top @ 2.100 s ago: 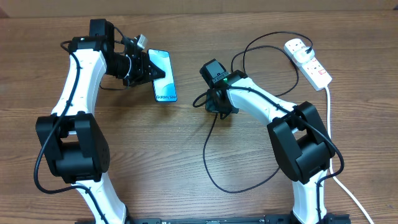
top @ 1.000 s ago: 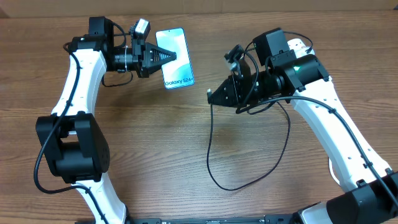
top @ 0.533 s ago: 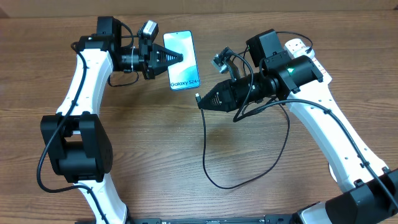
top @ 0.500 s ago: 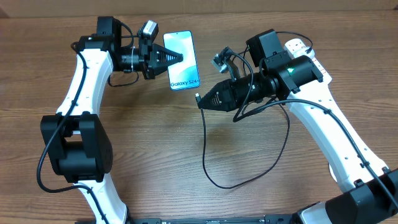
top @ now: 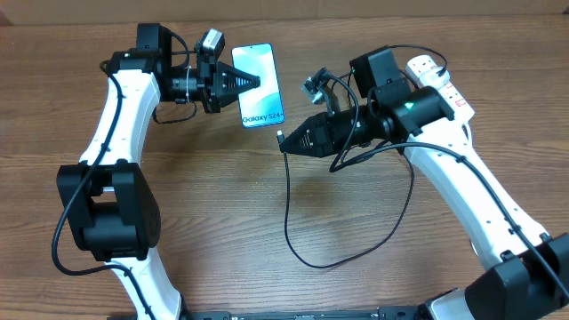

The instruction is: Plug charger to phone and switch on socket

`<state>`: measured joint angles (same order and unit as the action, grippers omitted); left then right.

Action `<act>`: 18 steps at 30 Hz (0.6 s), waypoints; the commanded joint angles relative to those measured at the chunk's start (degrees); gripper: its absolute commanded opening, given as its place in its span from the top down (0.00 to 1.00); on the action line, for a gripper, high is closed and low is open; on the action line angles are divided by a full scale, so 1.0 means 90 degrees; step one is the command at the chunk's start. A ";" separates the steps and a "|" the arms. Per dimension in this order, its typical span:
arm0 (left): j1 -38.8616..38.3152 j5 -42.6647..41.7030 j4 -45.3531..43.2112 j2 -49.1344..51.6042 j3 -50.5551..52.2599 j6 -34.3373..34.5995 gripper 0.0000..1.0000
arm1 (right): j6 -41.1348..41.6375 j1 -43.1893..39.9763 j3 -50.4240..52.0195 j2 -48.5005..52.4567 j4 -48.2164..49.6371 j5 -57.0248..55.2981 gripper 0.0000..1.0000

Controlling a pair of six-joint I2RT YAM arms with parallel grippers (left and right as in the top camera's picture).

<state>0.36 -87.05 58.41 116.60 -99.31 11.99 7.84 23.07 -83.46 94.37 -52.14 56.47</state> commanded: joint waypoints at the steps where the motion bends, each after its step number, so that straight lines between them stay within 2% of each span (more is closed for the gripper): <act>1: -0.0002 -0.0398 -0.0027 0.0022 -0.0019 0.0053 0.96 | 0.0347 0.0012 0.0209 0.0017 0.0340 0.0478 0.96; 18: -0.0002 -0.0393 -0.0027 0.0019 -0.0019 0.0155 0.96 | 0.0964 0.0265 0.0238 0.0017 0.0933 0.0379 0.96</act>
<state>0.36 -87.05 58.39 116.60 -99.31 12.16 15.09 23.51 -81.71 94.65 -44.21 59.75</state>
